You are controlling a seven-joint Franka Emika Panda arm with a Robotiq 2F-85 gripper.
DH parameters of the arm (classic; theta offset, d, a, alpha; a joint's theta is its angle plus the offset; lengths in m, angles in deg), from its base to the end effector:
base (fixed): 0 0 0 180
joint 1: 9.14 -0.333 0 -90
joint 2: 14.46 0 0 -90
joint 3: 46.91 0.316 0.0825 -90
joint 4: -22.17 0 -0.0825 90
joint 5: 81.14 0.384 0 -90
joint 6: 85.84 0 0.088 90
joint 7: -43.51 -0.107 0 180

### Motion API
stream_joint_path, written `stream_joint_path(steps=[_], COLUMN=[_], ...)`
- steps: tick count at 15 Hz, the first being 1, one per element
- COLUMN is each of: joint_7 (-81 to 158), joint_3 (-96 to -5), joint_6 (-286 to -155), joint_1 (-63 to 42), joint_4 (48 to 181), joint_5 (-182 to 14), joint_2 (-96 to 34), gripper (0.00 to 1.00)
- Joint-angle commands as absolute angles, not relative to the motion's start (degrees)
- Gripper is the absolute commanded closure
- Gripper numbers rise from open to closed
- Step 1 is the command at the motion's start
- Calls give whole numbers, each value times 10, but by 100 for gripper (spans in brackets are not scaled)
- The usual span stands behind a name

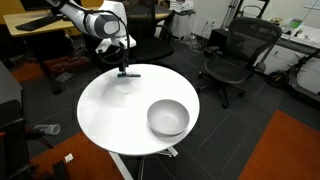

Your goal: Put the marker in the grey bowl

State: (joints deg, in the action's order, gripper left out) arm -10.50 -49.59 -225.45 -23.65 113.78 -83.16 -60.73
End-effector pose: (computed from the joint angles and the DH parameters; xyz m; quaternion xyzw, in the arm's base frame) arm 0.6798 0.1465 0.1585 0.9398 -0.3402 0.0283 0.0155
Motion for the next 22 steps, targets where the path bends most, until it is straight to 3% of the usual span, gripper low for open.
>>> stream_joint_path(steps=[1,7,8,9,18,19,22], joint_7=[-91,-79,-79,-79,-79,-78,-74], joint_3=[-503,-504,-504,-505,-506,-506,-503], joint_6=[-2261,-2255,-2255,-2256,-2258,-2258,-2247], joint_1=[-234,-225,-224,-224,-222,-222,-219], joint_4=[1112,1073,1068,1064,1043,1043,1057], joint_5=[-827,-823,-823,-824,-822,-822,-819], joint_2=[-630,-665,-670,-674,-689,-688,-672], gripper=[0,0,25,26,95,100,95])
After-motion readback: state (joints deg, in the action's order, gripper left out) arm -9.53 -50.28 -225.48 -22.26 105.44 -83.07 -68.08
